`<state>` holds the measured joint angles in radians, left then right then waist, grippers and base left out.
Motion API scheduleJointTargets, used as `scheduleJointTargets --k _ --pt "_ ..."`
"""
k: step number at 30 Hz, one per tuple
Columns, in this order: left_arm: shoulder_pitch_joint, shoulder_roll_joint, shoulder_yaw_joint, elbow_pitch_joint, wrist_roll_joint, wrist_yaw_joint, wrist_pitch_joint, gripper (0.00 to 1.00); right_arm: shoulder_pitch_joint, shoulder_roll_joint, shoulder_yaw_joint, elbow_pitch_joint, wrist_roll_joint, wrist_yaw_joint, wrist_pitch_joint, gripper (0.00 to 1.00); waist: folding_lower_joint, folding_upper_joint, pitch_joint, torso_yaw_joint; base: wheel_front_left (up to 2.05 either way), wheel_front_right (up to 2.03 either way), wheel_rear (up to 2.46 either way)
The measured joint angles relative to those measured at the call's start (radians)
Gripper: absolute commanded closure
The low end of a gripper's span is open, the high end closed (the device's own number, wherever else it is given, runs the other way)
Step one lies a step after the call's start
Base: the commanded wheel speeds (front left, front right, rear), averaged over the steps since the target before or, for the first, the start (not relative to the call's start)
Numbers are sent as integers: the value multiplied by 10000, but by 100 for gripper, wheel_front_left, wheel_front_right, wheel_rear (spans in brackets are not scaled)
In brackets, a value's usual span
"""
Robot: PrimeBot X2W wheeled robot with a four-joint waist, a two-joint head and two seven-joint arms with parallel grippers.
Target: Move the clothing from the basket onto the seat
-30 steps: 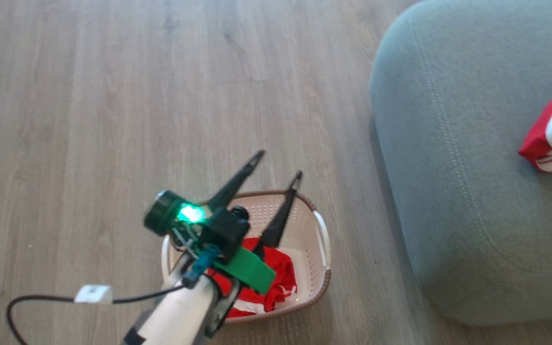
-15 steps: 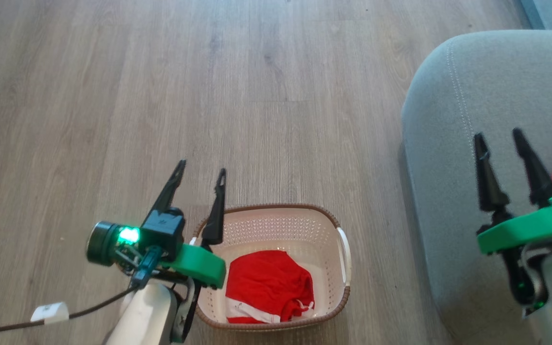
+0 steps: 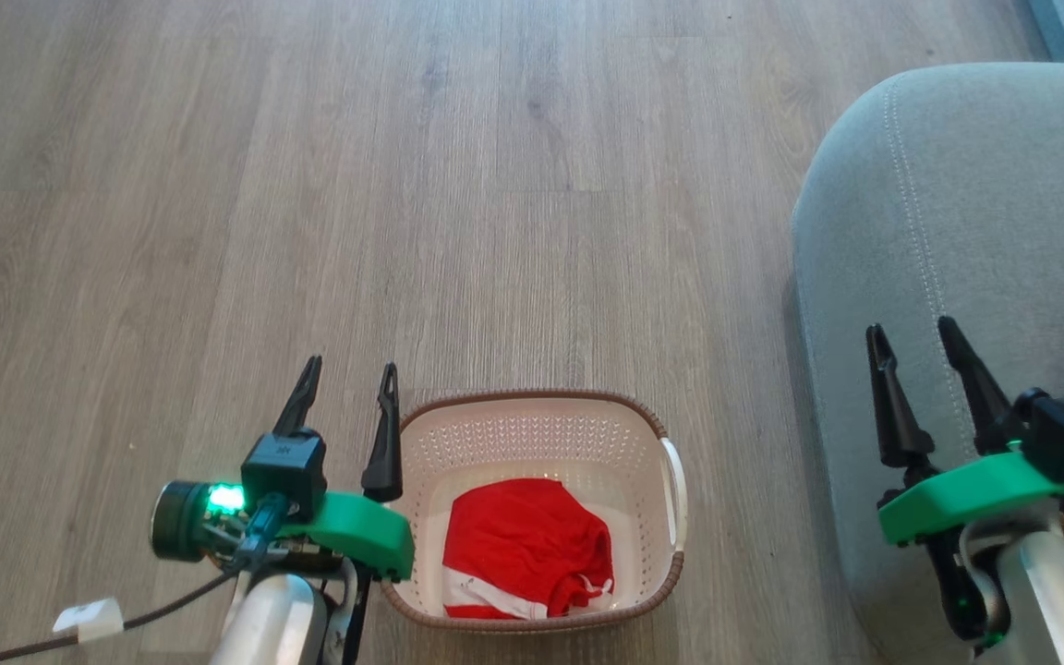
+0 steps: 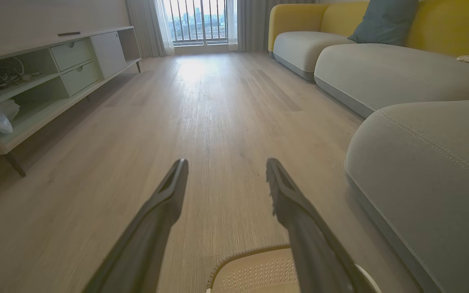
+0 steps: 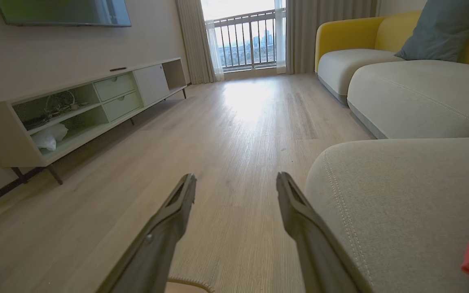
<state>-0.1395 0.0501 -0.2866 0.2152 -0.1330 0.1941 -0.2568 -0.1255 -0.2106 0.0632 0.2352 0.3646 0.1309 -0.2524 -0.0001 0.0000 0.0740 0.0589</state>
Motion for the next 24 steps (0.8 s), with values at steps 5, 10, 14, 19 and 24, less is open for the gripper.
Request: scheduleJointTargets --k 5,10,14,19,24 --pt "14 0 27 159 -6 -33 0 0 2 188 56 196 -219 0 0 0 0 0 48 -24 0 0 0" --pt "12 0 25 196 -4 -31 0 0 -1 186 6 291 -219 0 0 0 0 0 43 -90 0 0 0" --pt "13 0 23 203 -2 -31 0 0 -2 186 6 295 -219 0 0 0 0 0 6 -127 0 0 0" --pt "13 0 19 209 8 -31 0 0 -2 184 -6 307 -219 0 0 0 0 0 -44 -160 0 0 0" --pt "13 0 15 211 10 -31 0 0 -2 180 -6 314 -219 0 0 0 1 0 -49 -176 0 0 0"
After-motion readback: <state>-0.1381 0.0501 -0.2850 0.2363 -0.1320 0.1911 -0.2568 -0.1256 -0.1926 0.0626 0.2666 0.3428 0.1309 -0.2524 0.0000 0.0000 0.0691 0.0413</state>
